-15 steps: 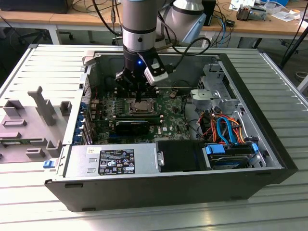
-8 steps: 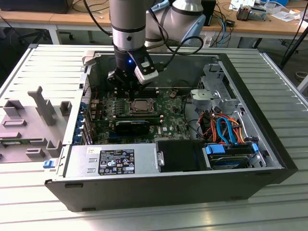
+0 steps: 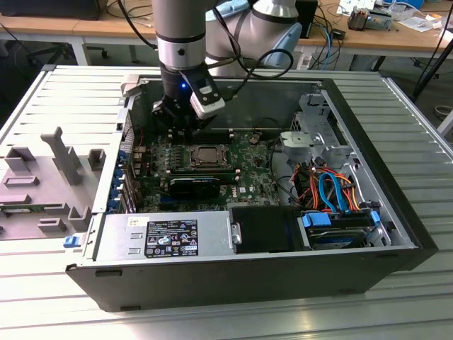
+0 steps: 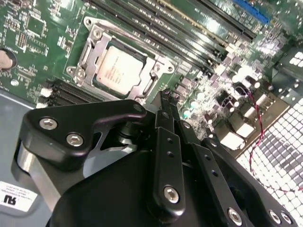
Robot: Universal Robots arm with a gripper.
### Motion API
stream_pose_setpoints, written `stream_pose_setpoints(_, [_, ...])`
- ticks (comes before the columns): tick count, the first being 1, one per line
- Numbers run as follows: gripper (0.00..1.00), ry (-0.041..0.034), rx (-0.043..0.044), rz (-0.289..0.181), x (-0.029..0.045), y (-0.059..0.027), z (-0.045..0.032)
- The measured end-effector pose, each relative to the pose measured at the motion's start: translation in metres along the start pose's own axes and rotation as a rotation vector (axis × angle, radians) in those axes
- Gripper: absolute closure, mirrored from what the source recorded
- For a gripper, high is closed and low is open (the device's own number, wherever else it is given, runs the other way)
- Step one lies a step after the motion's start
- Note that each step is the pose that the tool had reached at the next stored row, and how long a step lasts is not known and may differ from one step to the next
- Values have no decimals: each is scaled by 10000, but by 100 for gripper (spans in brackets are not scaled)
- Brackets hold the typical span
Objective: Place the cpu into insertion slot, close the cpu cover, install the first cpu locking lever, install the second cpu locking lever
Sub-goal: 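Install the first cpu locking lever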
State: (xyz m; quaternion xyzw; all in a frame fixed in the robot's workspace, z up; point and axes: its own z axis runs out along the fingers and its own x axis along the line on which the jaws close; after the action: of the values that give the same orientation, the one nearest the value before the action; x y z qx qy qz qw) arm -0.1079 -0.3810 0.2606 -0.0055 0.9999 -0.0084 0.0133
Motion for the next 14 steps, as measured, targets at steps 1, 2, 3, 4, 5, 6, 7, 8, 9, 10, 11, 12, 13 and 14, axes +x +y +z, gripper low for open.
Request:
stream_pose_setpoints(1, [89, -19, 0, 1, 22, 18, -5])
stream_pose_setpoints(2, [89, -33, 0, 3, 38, 31, -7])
stream_pose_setpoints(3, [89, -48, 0, 2, 59, 45, -9])
stream_pose_setpoints(4, [89, -56, 0, 1, 78, 58, -10])
stream_pose_setpoints(5, [89, -63, 0, 2, 100, 77, -10])
stream_pose_setpoints(6, [89, -67, 0, 2, 113, 88, -11])
stream_pose_setpoints(7, [89, -70, 0, 4, 127, 104, -11])
stream_pose_setpoints(8, [89, -71, 0, 2, 138, 122, -12])
stream_pose_setpoints(9, [89, -72, 1, 1, 145, 148, -13])
stream_pose_setpoints(10, [89, -73, -1, 2, 148, 172, -15])
stream_pose_setpoints(11, [89, -72, 1, 2, 150, 202, -18])
stream_pose_setpoints(12, [89, -72, 1, 2, 151, 224, -21])
stream_pose_setpoints(13, [89, -71, 2, 3, 152, 251, -23])
stream_pose_setpoints(14, [89, -72, 1, 3, 154, 272, -23])
